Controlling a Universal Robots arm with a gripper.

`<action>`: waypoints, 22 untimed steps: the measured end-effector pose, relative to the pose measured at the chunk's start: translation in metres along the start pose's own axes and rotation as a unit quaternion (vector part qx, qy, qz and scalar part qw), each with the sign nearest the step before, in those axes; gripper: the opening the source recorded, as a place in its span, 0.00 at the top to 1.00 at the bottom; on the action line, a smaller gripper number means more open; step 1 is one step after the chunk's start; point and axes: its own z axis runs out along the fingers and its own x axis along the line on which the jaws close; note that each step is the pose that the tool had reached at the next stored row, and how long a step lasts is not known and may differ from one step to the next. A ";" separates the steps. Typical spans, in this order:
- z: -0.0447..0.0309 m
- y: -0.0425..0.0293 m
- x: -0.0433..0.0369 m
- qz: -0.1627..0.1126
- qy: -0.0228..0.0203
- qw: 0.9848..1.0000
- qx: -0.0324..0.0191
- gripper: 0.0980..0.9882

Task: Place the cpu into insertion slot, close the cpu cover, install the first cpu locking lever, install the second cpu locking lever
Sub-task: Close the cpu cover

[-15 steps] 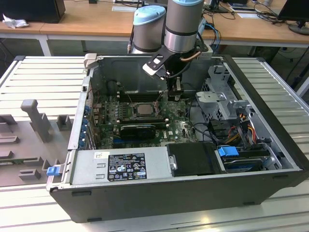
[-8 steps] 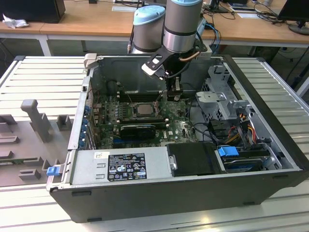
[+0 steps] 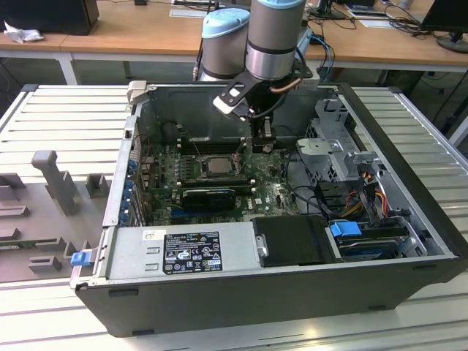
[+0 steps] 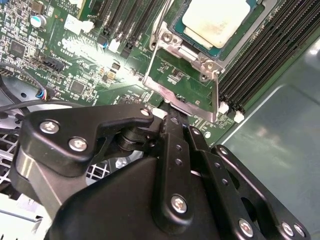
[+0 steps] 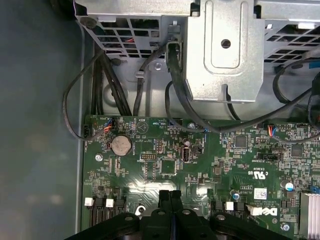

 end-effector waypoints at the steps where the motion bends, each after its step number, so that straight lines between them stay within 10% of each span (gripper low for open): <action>1: 0.0000 -0.0003 0.0000 0.000 0.000 1.000 0.000 0.99; 22: -0.0003 -0.0116 0.0003 0.000 0.000 1.000 0.000 0.99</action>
